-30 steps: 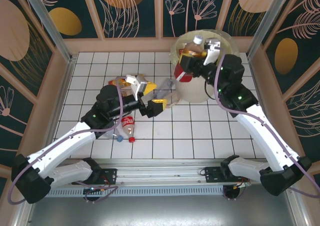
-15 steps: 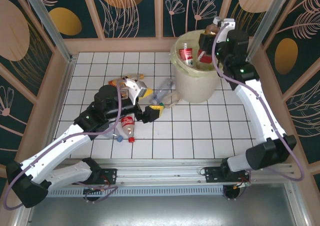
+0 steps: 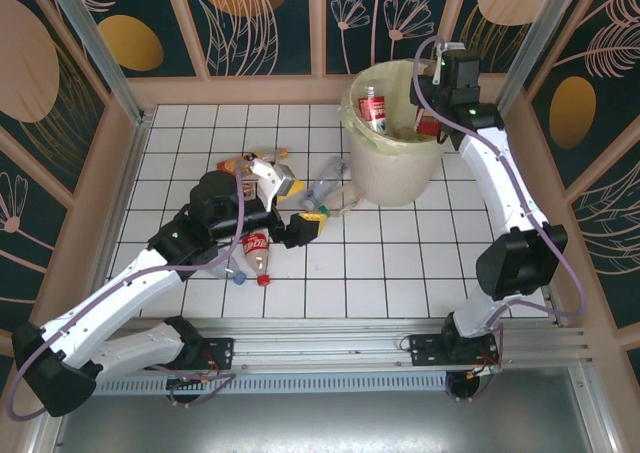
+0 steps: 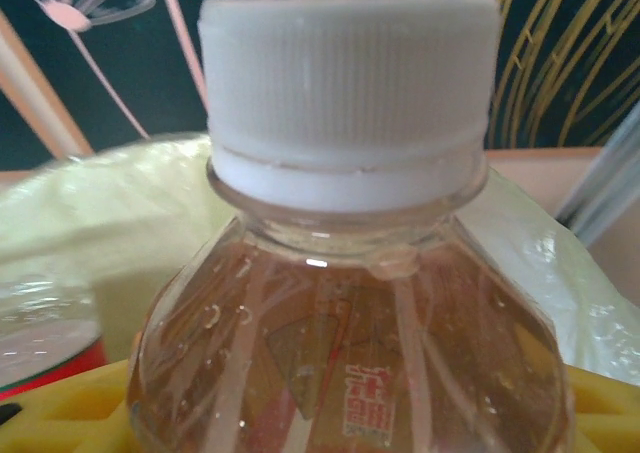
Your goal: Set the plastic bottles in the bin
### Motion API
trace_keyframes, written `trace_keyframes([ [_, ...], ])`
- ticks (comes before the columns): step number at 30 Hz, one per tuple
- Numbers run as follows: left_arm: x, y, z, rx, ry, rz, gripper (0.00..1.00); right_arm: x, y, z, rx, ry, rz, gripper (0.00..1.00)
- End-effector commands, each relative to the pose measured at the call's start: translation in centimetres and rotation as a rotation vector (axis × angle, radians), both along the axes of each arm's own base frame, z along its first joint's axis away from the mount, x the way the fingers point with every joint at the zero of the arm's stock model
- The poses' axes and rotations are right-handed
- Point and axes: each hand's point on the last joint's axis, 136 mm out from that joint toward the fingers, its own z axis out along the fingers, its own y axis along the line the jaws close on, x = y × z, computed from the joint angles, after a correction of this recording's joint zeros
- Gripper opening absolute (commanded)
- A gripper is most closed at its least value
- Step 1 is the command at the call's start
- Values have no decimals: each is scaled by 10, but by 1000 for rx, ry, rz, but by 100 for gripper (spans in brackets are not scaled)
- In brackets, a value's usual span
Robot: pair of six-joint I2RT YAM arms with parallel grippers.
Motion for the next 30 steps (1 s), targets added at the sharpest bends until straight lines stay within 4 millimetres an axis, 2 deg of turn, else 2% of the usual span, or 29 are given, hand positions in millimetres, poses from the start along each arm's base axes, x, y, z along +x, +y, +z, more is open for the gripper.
trace_keyframes([
  [1, 0, -1, 8, -6, -17, 1, 99, 2, -16, -7, -85, 50, -61, 65],
  [8, 4, -5, 5, -2, -4, -2, 99, 9, -17, -35, -143, 123, -58, 66],
  [16, 8, -11, -3, 9, 14, -8, 99, 11, 5, -62, -170, 191, 39, 69],
  [21, 9, -14, -6, 9, 24, -18, 99, 7, 20, -53, -147, 163, 98, 77],
  [30, 9, -15, -9, 10, 31, -23, 99, -2, 35, -21, -74, 82, 167, 87],
])
